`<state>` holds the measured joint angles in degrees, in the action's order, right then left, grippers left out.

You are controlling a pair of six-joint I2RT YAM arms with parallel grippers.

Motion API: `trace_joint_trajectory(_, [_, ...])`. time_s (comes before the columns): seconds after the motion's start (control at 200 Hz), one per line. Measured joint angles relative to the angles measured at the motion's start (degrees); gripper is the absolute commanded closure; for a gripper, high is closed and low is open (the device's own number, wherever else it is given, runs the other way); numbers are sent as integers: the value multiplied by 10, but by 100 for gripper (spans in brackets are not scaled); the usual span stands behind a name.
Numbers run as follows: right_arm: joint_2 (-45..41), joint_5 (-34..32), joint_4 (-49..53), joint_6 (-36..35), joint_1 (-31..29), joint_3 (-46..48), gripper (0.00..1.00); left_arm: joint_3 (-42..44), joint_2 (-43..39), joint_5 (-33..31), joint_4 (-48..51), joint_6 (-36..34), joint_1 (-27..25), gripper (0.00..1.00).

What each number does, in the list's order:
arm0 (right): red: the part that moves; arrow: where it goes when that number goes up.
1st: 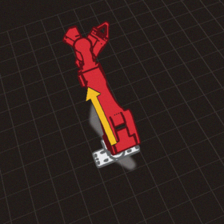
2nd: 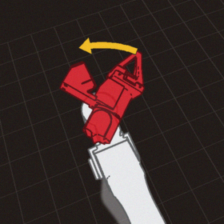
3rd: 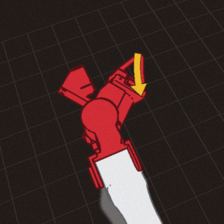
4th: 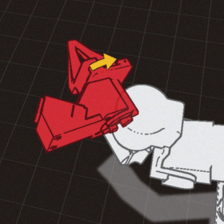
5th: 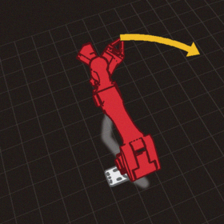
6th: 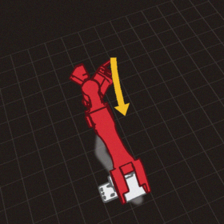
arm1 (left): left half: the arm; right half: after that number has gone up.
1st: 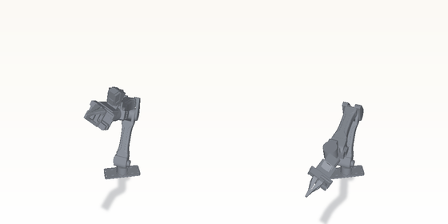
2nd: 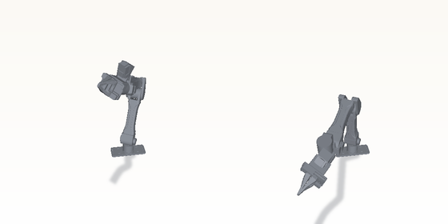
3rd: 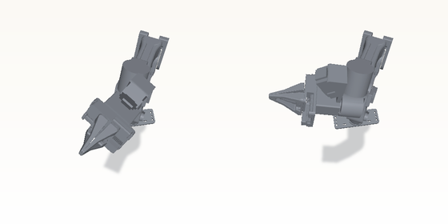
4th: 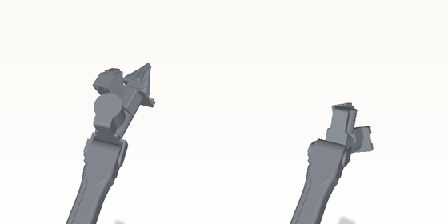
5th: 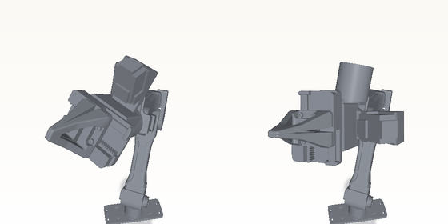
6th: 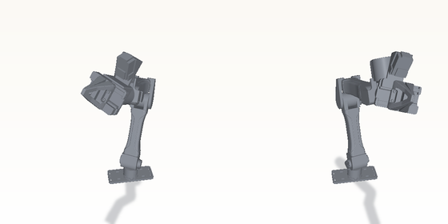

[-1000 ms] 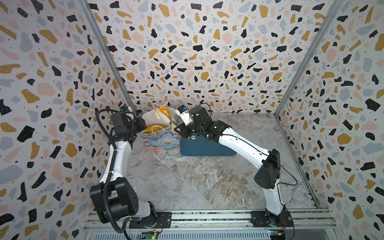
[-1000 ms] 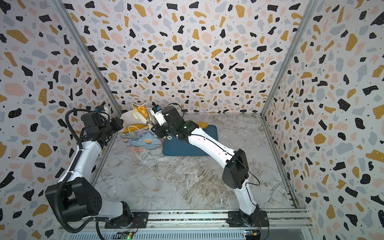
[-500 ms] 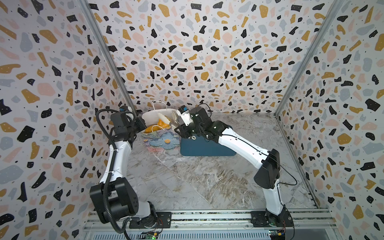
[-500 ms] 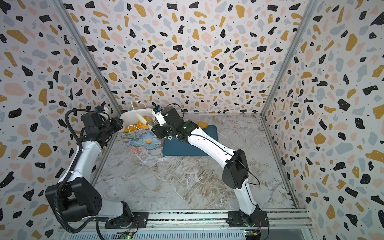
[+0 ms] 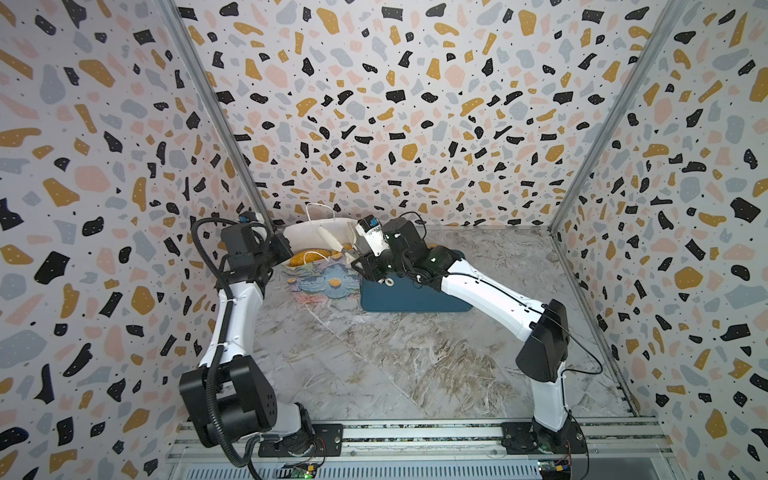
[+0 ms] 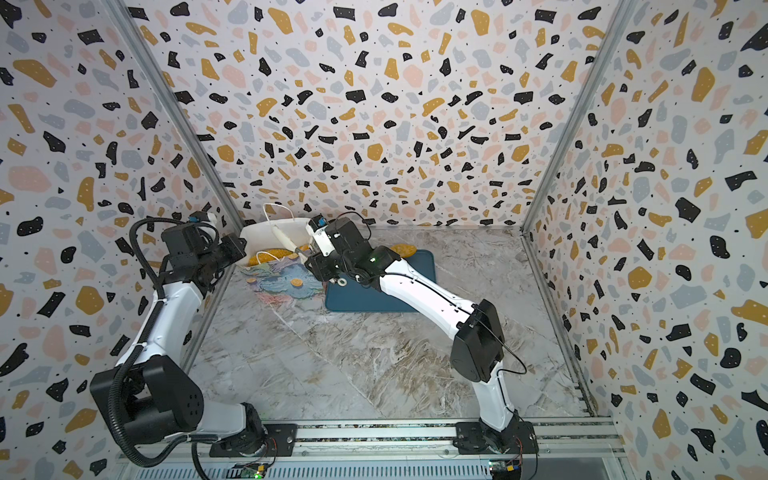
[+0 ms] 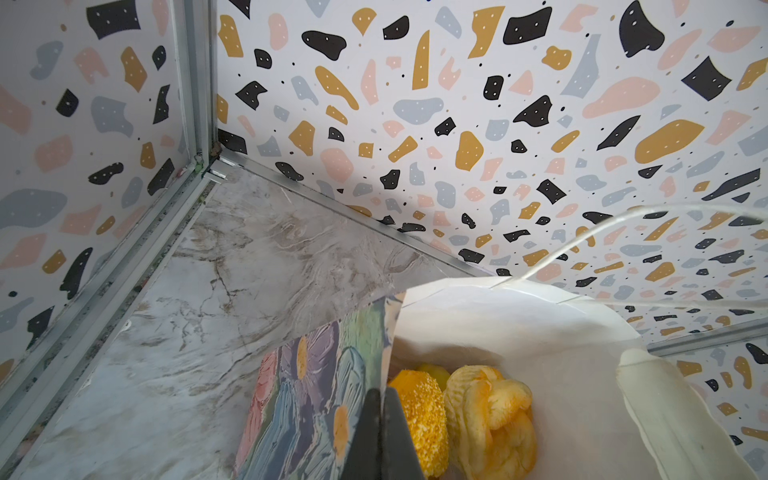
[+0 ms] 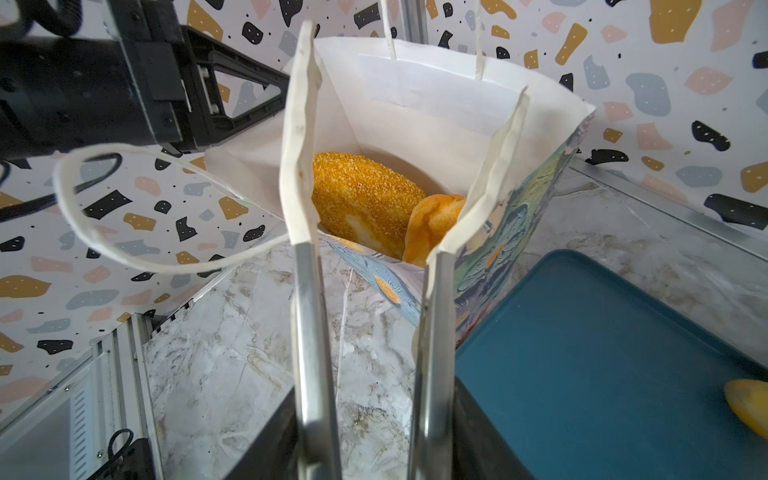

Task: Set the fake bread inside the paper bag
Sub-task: 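Open the tongs with the right gripper to drop the bun into the bag, then withdraw the empty tongs with the right gripper back over the tray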

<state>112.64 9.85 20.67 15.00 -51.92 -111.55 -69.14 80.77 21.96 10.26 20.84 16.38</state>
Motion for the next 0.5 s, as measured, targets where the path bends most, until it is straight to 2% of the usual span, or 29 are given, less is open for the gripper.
trace_joint_trajectory(0.501, [-94, -6, -56, 11, -2, 116, 50, 0, -1, 0, 0, 0, 0, 100])
